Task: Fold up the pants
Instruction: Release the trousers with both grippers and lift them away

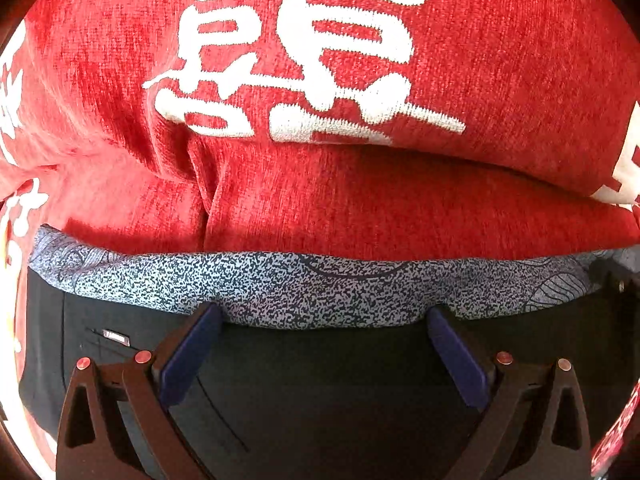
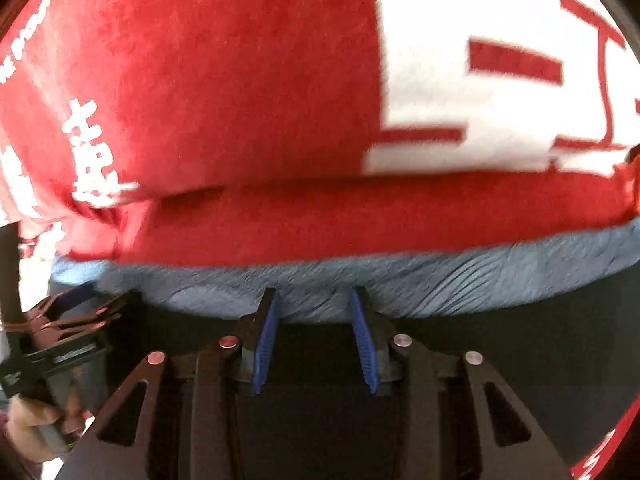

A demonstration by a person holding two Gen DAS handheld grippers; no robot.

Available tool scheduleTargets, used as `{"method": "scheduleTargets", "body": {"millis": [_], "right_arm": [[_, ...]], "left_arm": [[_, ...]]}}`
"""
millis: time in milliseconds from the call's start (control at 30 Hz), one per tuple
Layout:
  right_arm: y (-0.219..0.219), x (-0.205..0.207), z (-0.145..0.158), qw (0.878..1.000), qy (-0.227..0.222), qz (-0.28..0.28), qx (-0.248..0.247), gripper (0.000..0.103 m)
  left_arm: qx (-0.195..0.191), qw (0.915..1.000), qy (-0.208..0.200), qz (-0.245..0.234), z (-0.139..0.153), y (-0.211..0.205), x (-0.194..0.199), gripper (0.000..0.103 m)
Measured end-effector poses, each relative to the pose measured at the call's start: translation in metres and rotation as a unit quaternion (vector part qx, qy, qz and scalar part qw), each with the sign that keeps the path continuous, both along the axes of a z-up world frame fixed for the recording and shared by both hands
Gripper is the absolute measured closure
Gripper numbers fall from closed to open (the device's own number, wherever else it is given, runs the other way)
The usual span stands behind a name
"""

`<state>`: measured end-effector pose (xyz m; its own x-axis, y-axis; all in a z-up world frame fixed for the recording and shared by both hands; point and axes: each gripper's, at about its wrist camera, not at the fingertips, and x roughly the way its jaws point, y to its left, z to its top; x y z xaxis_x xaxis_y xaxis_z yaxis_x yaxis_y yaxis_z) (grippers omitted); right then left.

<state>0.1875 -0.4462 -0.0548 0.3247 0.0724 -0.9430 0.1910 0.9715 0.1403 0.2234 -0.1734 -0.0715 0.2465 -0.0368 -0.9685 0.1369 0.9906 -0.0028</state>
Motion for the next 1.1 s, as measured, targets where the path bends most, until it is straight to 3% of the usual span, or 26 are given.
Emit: {"method": "scheduleTargets", "body": {"millis": [100, 167, 233, 267, 467, 667, 833, 1100], "right_arm": [[-0.025, 0.001, 0.004, 0.998, 0.008, -0.042, 0.038, 0.063], [-0.029, -0.006, 0.014, 0.998, 0.010, -0.048, 0.038, 0.061], [-0.032, -0.022, 0.028, 0.997, 0.013, -0.052, 0.049, 0.041], [-0.034, -0.032, 0.033, 0.996, 0.013, -0.058, 0.062, 0.038], [-0.039, -0.102, 0.053, 0.988, 0.045, -0.102, 0.107, 0.035], [-0.029, -0.164, 0.064, 0.978, 0.090, -0.145, 0.122, 0.031], [-0.010, -0.199, 0.073, 0.974, 0.118, -0.153, 0.119, 0.030], [0.022, -0.225, 0.109, 0.977, 0.126, -0.142, 0.102, 0.029]], "left_arm": [[0.011, 0.9999, 0.008, 0.001, 0.007, -0.001, -0.002, 0.000], [0.025, 0.9996, 0.007, -0.015, 0.017, -0.001, -0.006, 0.000], [0.028, 0.9991, 0.008, -0.031, 0.028, -0.003, -0.014, 0.000], [0.028, 0.9987, 0.011, -0.041, 0.035, -0.005, -0.022, 0.000], [0.018, 0.9970, 0.045, -0.060, 0.061, -0.009, -0.063, 0.000], [0.019, 0.9924, 0.087, -0.085, 0.079, -0.014, -0.106, 0.000], [0.006, 0.9907, 0.105, -0.087, 0.105, -0.008, -0.132, 0.000], [-0.009, 0.9884, 0.106, -0.109, 0.151, -0.007, -0.161, 0.000]]}}
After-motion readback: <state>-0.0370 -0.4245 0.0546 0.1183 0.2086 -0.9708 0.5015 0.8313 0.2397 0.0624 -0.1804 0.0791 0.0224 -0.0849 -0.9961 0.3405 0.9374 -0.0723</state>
